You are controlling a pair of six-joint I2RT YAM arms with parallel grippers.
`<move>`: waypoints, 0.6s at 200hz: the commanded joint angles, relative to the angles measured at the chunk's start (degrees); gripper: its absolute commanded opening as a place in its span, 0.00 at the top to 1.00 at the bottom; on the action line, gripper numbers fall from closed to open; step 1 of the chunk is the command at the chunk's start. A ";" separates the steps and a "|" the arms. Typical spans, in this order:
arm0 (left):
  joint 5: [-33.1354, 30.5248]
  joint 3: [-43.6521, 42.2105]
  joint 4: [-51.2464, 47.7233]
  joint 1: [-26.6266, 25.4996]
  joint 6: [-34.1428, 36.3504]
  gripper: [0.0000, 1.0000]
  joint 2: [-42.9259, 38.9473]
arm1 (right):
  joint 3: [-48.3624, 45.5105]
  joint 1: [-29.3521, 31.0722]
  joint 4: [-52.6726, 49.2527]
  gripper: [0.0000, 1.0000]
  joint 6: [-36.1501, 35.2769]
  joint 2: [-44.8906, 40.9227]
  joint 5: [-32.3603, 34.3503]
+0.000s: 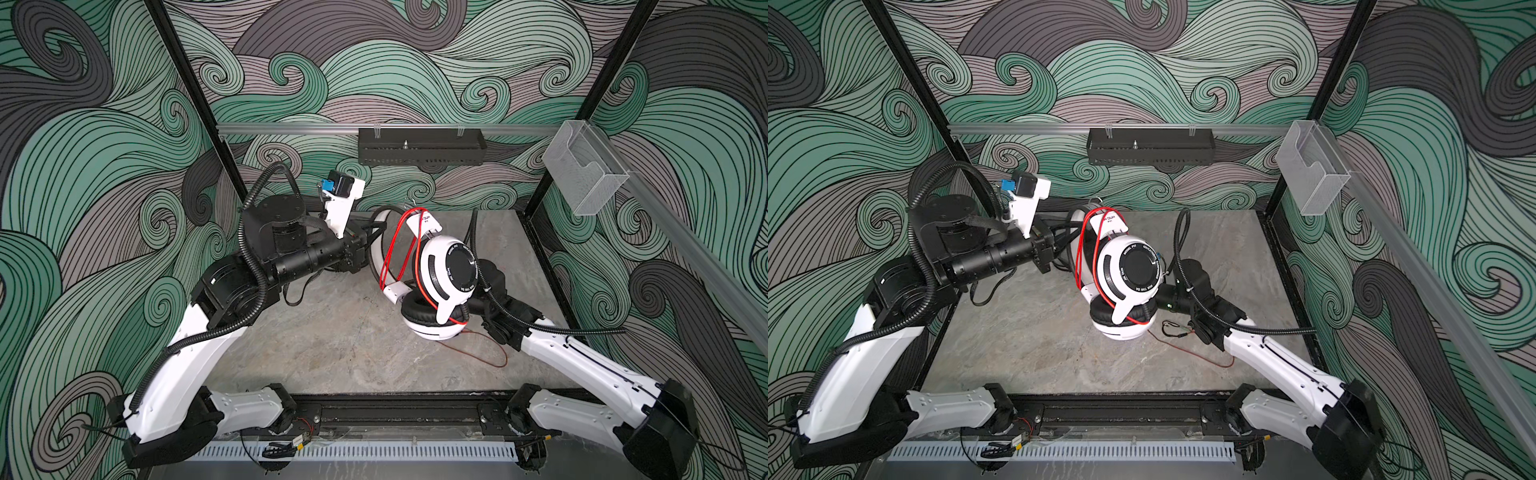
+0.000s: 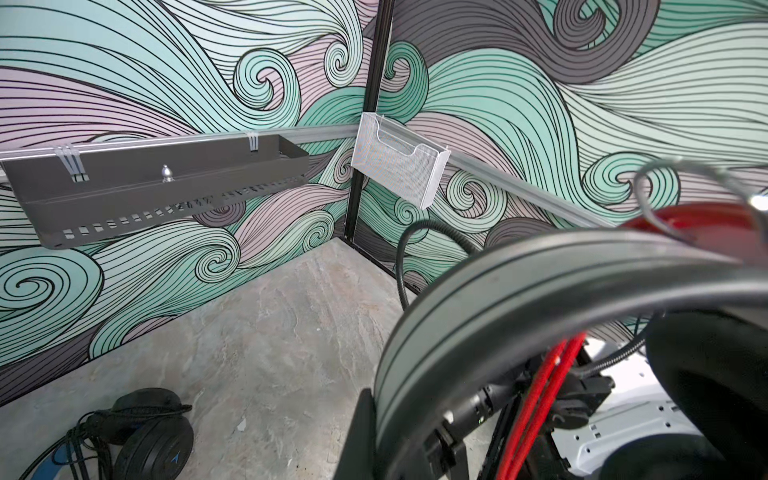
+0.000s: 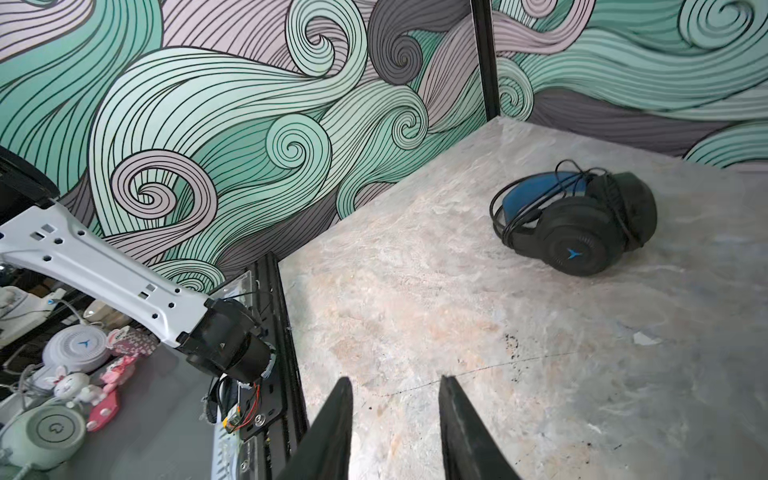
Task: Wrap the headphones
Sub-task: 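Pull the red cable down toward the robot with the right gripper while left holds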
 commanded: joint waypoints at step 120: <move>-20.26 9.74 12.70 1.49 -18.65 1.00 7.60 | -5.14 -0.14 -6.39 0.98 -0.66 0.51 6.77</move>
